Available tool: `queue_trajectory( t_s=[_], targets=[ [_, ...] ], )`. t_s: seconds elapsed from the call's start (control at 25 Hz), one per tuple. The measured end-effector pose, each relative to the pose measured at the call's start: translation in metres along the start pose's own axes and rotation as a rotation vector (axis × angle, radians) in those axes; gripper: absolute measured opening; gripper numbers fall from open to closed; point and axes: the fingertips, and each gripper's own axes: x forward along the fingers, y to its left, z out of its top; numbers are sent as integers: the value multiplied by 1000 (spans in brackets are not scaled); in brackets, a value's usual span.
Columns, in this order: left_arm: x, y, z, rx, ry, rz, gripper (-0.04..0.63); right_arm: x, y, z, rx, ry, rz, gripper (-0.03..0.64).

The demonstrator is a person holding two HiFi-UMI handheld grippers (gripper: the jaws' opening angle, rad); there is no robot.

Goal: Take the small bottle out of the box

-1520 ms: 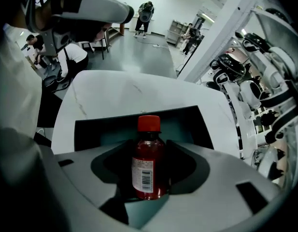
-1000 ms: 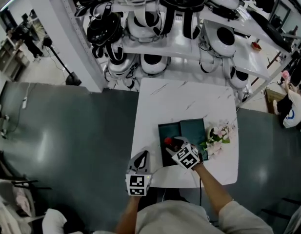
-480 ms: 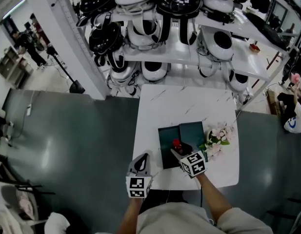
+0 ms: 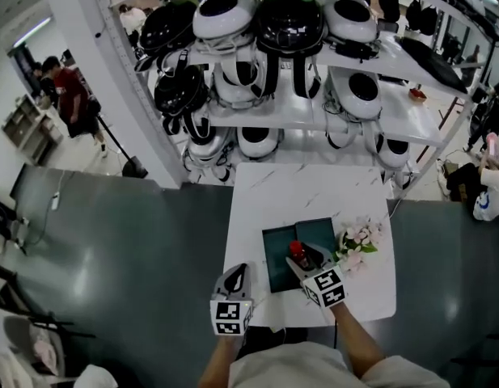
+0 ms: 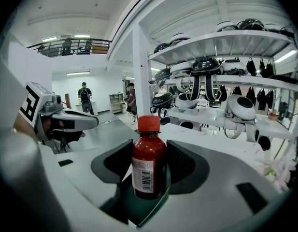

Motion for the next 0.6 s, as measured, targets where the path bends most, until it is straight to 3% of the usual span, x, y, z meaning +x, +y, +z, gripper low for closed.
queue_trajectory(
  t_s=[0.6],
  targets=[
    [-18, -17, 69, 86, -105, 4, 18, -64, -10, 51, -46, -132, -67, 235]
  ],
)
